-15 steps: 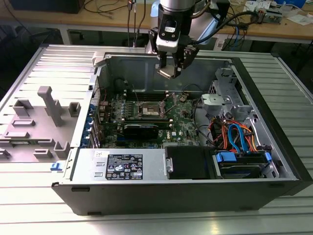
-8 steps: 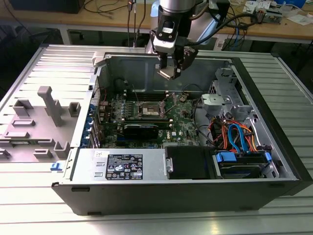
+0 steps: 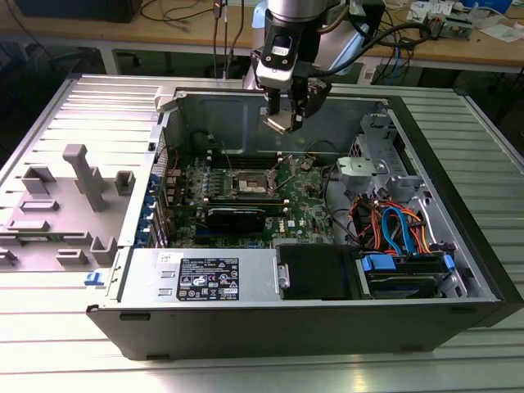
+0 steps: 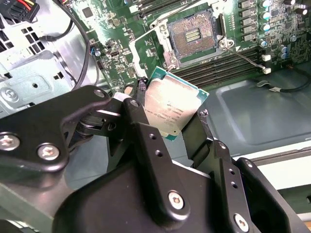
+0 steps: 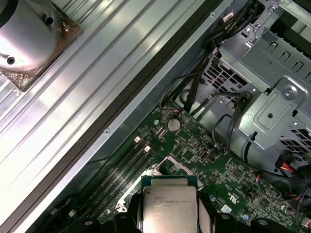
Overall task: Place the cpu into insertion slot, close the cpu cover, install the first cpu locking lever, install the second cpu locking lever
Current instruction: 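Place the cpu into insertion slot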
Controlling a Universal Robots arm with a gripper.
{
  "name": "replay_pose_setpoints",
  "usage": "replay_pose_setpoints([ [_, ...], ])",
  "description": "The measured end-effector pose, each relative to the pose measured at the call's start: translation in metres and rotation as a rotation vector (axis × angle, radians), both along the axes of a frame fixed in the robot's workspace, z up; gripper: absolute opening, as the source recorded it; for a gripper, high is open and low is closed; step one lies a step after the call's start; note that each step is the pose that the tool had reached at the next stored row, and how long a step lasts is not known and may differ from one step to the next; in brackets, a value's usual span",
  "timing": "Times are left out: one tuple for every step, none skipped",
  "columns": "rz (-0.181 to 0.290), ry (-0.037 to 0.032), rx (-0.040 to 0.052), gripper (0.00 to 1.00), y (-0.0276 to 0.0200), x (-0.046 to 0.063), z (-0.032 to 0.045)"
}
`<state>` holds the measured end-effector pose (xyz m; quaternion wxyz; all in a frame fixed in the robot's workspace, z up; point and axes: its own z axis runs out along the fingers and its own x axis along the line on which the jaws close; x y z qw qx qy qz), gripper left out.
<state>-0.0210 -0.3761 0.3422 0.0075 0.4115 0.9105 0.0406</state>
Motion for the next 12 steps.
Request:
replay_pose_setpoints([
  [0.0,0.0,0.0,0.55,0.0,0.0,0.0],
  [0.0,0.0,0.0,0.55,0.0,0.0,0.0],
  [-0.001,0.0,0.0,0.55,-0.0001,0.0,0.0],
  [-0.003,0.0,-0.0001,0.55,-0.0001,0.0,0.0],
  [-0.006,0.0001,-0.0002,0.55,-0.0001,0.0,0.0],
  [-0.014,0.0,-0.0002,0.55,-0.0002,0.0001,-0.0001],
  [-0.024,0.0,-0.0001,0.55,-0.0002,0.0001,-0.0003],
  [-0.033,0.0,-0.0002,0.55,-0.0002,0.0,-0.0004],
  [-0.043,0.0,-0.0001,0.55,-0.0002,0.0,-0.0006],
  [-0.053,0.0,-0.0002,0.55,-0.0002,0.0,-0.0007],
  [-0.065,0.0001,-0.0002,0.55,-0.0002,0.0,-0.0008],
  [-0.074,0.0001,-0.0002,0.55,-0.0002,0.0,-0.0009],
])
